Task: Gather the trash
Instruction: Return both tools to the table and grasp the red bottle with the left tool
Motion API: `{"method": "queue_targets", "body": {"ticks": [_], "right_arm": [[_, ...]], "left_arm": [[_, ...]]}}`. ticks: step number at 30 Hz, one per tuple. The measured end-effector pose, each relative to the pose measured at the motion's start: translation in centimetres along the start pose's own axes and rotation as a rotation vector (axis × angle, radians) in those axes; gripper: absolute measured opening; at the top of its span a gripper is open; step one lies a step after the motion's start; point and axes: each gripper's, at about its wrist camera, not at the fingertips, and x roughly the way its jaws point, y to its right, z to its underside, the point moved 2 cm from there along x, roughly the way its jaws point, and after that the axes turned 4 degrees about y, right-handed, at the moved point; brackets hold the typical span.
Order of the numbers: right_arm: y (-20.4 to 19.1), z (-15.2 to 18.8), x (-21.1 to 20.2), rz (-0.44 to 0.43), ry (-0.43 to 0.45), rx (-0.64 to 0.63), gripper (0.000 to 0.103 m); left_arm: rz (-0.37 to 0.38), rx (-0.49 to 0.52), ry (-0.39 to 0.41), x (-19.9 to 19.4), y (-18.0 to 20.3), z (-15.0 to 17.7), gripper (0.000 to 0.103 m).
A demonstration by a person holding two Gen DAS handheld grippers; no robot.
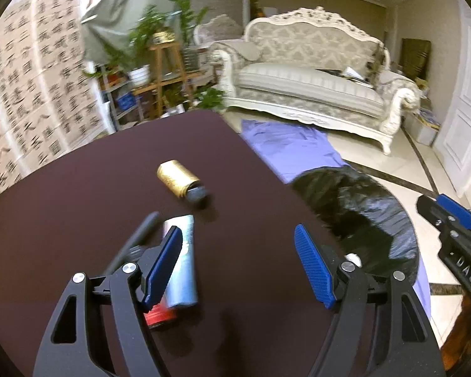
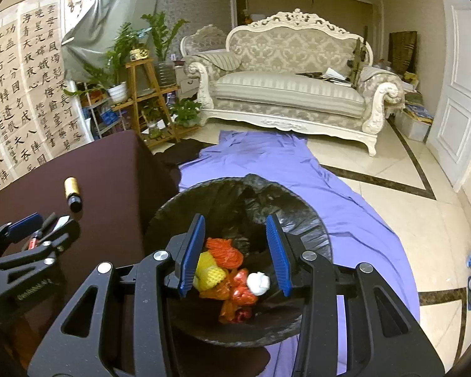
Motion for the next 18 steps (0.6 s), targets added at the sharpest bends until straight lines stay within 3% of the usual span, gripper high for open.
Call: {"method": "queue_targets", "body": {"ticks": [9,14,18], "right_arm": [[-4.6,0.6,0.0,-0.081,-0.018,-0.056,0.04],[-6.8,0.9,0.0,-0.121,-0.03,-0.09,0.04],[-8.1,0.9,-0.1,-0.142,-0.035,-0.109,0.04]], "left_arm": [[-0.109,-0.09,-0.049,-0.6,-6.1,2.7,0.072],[-0.105,-0.121,-0.077,-0.5,-7.1,2.9,0.072],[-0.1,-0.089,-0.115,0.4,-6.7,3.0,0.055]]}}
